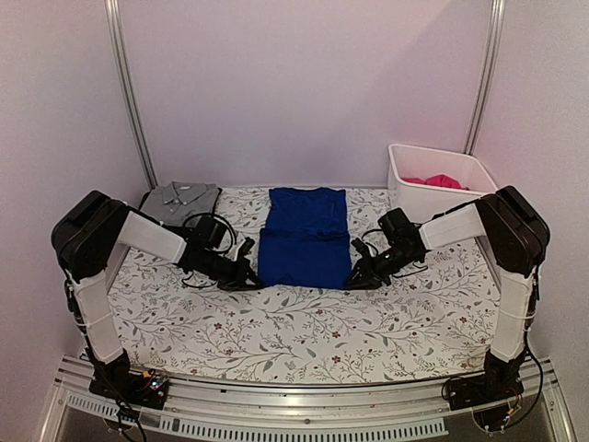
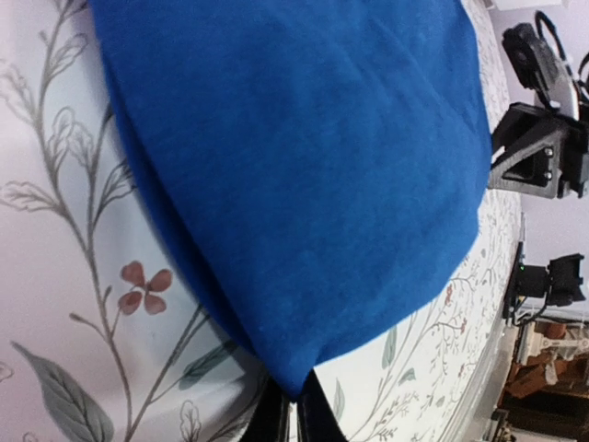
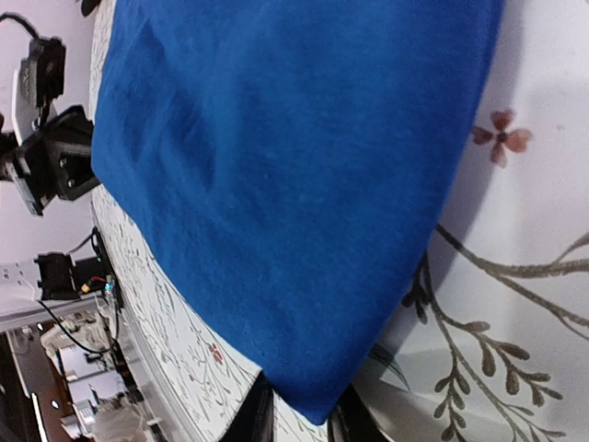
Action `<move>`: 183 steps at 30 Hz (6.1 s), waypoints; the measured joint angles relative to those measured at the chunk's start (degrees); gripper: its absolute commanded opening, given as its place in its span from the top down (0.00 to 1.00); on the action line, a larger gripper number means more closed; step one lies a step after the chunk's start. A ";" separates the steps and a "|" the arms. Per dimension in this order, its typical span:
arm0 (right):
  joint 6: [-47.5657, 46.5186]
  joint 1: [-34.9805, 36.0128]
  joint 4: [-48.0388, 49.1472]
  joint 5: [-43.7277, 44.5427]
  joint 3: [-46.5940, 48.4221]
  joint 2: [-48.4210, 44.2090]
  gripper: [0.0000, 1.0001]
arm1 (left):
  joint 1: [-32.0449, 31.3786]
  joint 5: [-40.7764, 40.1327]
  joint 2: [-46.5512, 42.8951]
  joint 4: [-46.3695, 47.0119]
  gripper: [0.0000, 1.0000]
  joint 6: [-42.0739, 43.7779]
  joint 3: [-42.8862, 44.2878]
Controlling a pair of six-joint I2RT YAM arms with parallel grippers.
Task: Fold and stack the mixed laundry pile
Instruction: Move the 2/3-rectangle-folded T-shirt to the center of the board, then smooth out the 2/3-rectangle-folded T-shirt at the center of the board, then pick up the 2/3-rectangle-folded T-shirt from the center of the board, then fold the 2/3-rectangle-folded T-shirt at the center of the board.
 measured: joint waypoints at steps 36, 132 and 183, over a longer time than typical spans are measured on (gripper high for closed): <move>-0.59 7.28 -6.38 -0.09 -19.56 -14.95 1.00 | -11.21 -4.07 -22.82 -11.47 1.00 -2.16 -17.88; 4.07 7.91 -1.44 0.48 -25.42 -25.27 0.49 | -8.94 -3.80 -30.53 -0.90 0.51 -12.66 -28.39; 10.32 15.45 -1.18 3.13 -32.85 -45.48 1.00 | -20.26 -2.95 -40.94 -4.17 1.00 -18.56 -26.73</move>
